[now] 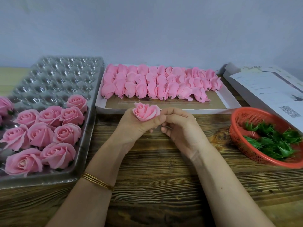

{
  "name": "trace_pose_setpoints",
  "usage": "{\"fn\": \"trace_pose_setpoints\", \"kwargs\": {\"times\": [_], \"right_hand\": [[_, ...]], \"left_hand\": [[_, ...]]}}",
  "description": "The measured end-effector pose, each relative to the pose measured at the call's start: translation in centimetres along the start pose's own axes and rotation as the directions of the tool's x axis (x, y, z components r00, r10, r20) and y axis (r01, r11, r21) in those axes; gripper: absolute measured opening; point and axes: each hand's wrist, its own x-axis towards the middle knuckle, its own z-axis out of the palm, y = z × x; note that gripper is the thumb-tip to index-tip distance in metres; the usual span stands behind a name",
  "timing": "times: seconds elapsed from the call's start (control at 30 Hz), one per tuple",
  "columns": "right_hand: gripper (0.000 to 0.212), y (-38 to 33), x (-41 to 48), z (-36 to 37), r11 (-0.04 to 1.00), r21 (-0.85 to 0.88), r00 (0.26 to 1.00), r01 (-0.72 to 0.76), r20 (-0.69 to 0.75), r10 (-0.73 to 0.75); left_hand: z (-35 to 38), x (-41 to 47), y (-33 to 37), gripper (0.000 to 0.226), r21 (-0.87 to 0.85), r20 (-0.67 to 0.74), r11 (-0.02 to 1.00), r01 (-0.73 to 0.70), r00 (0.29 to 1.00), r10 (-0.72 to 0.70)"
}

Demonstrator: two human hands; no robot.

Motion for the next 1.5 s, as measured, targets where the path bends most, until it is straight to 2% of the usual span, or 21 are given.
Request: {"fn": "trace_pose_setpoints", "kwargs": {"times": [0.07,0.2,0.27,0.33,0.4,0.47,0.57,0.73,0.83,1.0,1.13,1.23,1.27,1.33,1.4,1.43,1.5], "right_hand": [[0.030,0.00,-0.08,0.23,1.000,-0.011,1.000,0.014,0.024,-0.014],[0.025,0.18,0.05,0.29,0.999,0.027,0.995,0.031,0.099,-0.033],[0.023,0.19,0.02,0.30,0.999,0.031,0.990,0.037,0.136,-0.040],[0.020,0.25,0.09,0.24,0.999,0.017,0.994,0.046,0.102,-0.047],[0.016,0.32,0.26,0.02,0.999,-0.002,0.998,0.053,0.025,-0.053],[0.020,0.35,0.47,-0.21,0.998,-0.019,0.998,0.056,-0.026,-0.057],[0.029,0.48,0.65,-0.34,0.997,-0.068,0.998,0.029,-0.046,-0.032],[0.034,0.46,0.37,0.29,0.990,-0.140,0.994,0.012,0.106,0.003],[0.036,0.32,0.25,0.47,0.995,-0.103,0.993,0.017,0.116,-0.005],[0.034,0.31,0.38,0.14,0.996,-0.083,0.998,-0.020,0.054,0.025],[0.048,0.18,0.64,0.05,0.993,-0.111,0.996,-0.041,0.073,0.049],[0.034,0.07,0.49,0.03,0.989,-0.144,0.992,-0.032,0.119,0.049],[0.028,0.07,0.47,-0.03,0.990,-0.139,0.992,-0.024,0.119,0.041],[0.018,0.11,0.46,-0.16,0.993,-0.115,0.994,-0.009,0.106,0.021],[0.014,0.05,0.49,-0.30,0.995,-0.097,0.994,0.000,0.112,0.011],[0.017,0.04,0.55,-0.39,0.995,-0.099,0.992,-0.002,0.128,0.014],[0.029,-0.02,0.65,-0.52,0.993,-0.120,0.986,-0.015,0.164,0.035]], "left_hand": [[-0.07,-0.02,-0.03,0.021,0.015,0.018,1.000,0.014,1.000,-0.015],[-0.22,-0.03,-0.06,0.029,0.029,0.081,1.000,0.006,0.997,-0.009],[-0.23,-0.02,-0.13,0.030,0.045,0.066,0.999,-0.012,0.998,0.009],[-0.27,0.05,-0.22,0.024,0.036,0.044,0.999,-0.021,0.999,0.019],[-0.28,0.06,-0.26,0.026,0.037,0.088,0.999,-0.038,0.995,0.035],[-0.15,-0.03,-0.38,0.029,0.056,0.152,0.997,-0.045,0.988,0.036],[0.03,-0.20,-0.37,0.020,0.067,0.181,0.998,-0.008,0.984,-0.005],[-0.05,-0.27,-0.04,0.015,0.144,0.256,0.989,0.030,0.964,-0.067],[-0.17,-0.32,0.05,0.016,0.127,0.252,0.991,0.031,0.966,-0.062],[-0.28,-0.27,-0.17,0.026,0.114,0.260,0.993,0.033,0.964,-0.062],[-0.08,-0.34,-0.30,0.031,0.118,0.299,0.993,0.014,0.953,-0.049],[-0.36,-0.19,-0.56,0.060,0.133,0.311,0.991,0.015,0.949,-0.057],[-0.44,-0.13,-0.59,0.055,0.141,0.310,0.990,0.014,0.949,-0.058],[-0.53,-0.13,-0.46,0.024,0.162,0.308,0.987,0.019,0.949,-0.069],[-0.53,-0.17,-0.38,0.018,0.170,0.300,0.985,0.021,0.951,-0.072],[-0.44,-0.19,-0.34,0.023,0.165,0.293,0.986,0.021,0.954,-0.069],[-0.23,-0.31,-0.14,0.056,0.140,0.288,0.990,0.023,0.956,-0.062]]}}
